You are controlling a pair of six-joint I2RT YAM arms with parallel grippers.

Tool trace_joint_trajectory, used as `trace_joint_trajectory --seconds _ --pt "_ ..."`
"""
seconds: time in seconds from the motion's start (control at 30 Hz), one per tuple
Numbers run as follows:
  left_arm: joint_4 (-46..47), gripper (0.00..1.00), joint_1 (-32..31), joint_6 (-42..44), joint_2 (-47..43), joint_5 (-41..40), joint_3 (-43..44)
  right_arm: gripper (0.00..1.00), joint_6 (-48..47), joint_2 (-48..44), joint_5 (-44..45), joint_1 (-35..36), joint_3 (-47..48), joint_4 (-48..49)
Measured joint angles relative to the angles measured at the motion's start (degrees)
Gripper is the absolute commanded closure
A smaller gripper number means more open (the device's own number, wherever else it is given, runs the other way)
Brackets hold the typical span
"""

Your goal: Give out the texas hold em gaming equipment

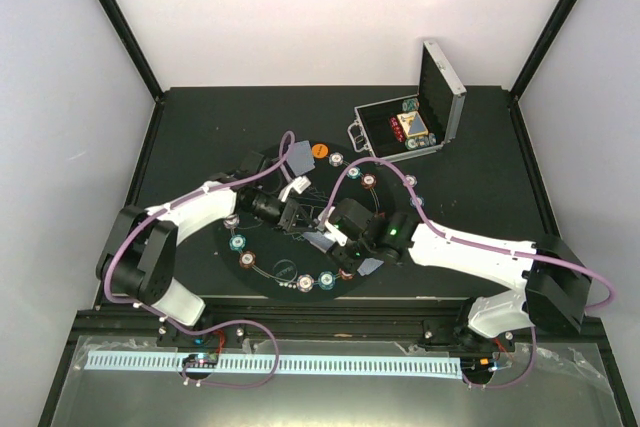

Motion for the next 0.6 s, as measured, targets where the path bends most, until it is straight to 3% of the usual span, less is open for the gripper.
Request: trace_joint_trajectory --seconds 0.37,0.6 --pt "-0.74 0.98 7.65 0.52 -4.79 -3.50 -1.11 0.45 3.54 -0.63 2.56 -0.85 -1.90 0.37" --pt "-3.50 0.98 12.74 3.74 -8.57 -13.99 -0.94 0.45 5.44 -2.47 3.65 -4.57 -3.74 0.46"
